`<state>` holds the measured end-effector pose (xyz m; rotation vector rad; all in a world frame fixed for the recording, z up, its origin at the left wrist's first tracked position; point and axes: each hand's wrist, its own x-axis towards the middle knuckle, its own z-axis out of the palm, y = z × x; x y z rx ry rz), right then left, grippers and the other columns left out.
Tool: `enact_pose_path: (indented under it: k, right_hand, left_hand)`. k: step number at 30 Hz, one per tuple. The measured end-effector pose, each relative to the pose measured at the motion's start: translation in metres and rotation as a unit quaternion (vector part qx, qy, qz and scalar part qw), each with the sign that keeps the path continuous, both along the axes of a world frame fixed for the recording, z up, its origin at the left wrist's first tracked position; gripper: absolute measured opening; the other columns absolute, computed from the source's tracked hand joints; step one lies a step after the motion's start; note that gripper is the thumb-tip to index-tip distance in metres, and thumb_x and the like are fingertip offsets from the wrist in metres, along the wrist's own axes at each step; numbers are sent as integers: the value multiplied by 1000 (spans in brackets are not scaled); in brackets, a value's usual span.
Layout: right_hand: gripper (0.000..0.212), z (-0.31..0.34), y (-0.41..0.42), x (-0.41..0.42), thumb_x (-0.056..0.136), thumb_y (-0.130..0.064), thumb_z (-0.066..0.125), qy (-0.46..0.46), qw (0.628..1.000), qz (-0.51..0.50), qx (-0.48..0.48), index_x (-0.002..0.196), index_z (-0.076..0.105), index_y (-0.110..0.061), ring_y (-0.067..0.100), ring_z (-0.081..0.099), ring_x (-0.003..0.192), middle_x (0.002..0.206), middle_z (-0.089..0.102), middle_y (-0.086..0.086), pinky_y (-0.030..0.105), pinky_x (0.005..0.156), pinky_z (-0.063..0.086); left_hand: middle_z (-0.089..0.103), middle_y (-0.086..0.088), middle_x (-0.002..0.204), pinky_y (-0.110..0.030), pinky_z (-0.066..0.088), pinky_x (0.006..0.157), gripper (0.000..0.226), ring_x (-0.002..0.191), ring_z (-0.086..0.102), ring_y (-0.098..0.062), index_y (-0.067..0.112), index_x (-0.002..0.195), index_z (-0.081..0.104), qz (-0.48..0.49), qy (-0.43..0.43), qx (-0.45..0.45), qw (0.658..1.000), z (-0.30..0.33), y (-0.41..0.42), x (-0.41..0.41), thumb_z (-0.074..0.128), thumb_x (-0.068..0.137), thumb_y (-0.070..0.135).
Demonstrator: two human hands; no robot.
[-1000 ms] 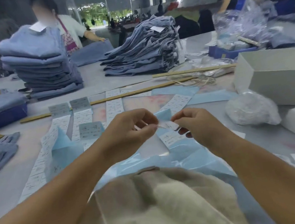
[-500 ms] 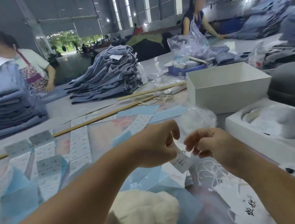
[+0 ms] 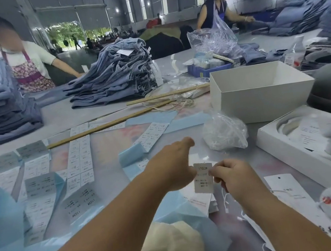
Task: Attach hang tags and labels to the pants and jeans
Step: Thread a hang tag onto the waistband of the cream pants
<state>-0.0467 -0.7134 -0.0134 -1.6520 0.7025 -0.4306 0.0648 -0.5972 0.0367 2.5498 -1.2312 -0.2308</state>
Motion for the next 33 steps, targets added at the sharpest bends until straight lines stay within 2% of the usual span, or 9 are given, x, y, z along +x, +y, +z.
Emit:
enact_pose_path:
  k: [4,7,11,13,15,17,23,29,33]
  right_hand:
    - [20,-20,14,5,82,-14,71,0,996,-65,59,64,68,-6,17,57,58,62,68,9,33,61,45]
    - [19,-30,21,10,82,-14,70,11,995,-87,53,62,69,-13,26,64,66,63,71,5,37,62,49]
    - [24,-38,22,13,82,-16,70,39,995,-92,-4,58,70,-18,18,68,64,58,70,-3,35,60,53]
    - [24,-44,21,14,82,-18,70,46,994,-96,-24,59,70,-16,17,69,73,71,73,2,34,64,53]
    - [17,-50,20,17,82,-20,71,63,991,-108,-53,65,71,-17,26,65,92,93,71,8,42,80,54]
    - [16,-53,21,17,82,-22,71,78,988,-114,-76,67,70,-18,31,60,102,103,67,8,44,87,52]
    - [23,-56,25,18,84,-19,71,68,981,-130,-127,62,63,-20,31,54,104,102,56,4,43,89,48]
    - [29,-56,33,17,82,-20,70,77,966,-158,-187,59,53,-28,26,48,102,95,43,-5,36,82,41]
    - [26,-57,34,18,76,-27,74,103,954,-183,-215,71,49,-22,28,47,99,95,40,-4,39,82,40]
  left_hand:
    - [63,2,108,-40,55,87,18,95,60,-19,21,107,61,102,51,52,992,-26,8,10,51,92,22]
    - [63,0,93,-37,56,79,14,86,62,-21,17,90,61,128,51,81,987,-38,12,15,48,88,17]
    - [64,1,94,-34,53,75,14,87,62,-20,16,92,61,130,62,81,986,-47,10,16,52,92,27]
    - [62,2,94,-33,51,73,19,87,60,-20,17,91,59,118,57,88,987,-51,7,14,54,93,36]
    - [62,2,95,-32,49,71,24,88,60,-20,20,90,57,116,52,89,988,-54,5,12,56,92,43]
    - [63,2,99,-32,48,71,25,91,61,-21,21,92,57,123,48,91,987,-56,3,11,58,90,46]
    - [62,2,101,-30,43,70,24,93,59,-20,22,91,53,128,58,82,987,-60,3,8,63,86,43]
    - [64,2,104,-30,43,70,25,95,59,-19,24,89,50,140,107,76,981,-61,5,8,65,86,43]
    - [61,5,97,-29,41,67,24,88,56,-17,27,87,47,141,108,65,982,-62,4,8,65,86,42]
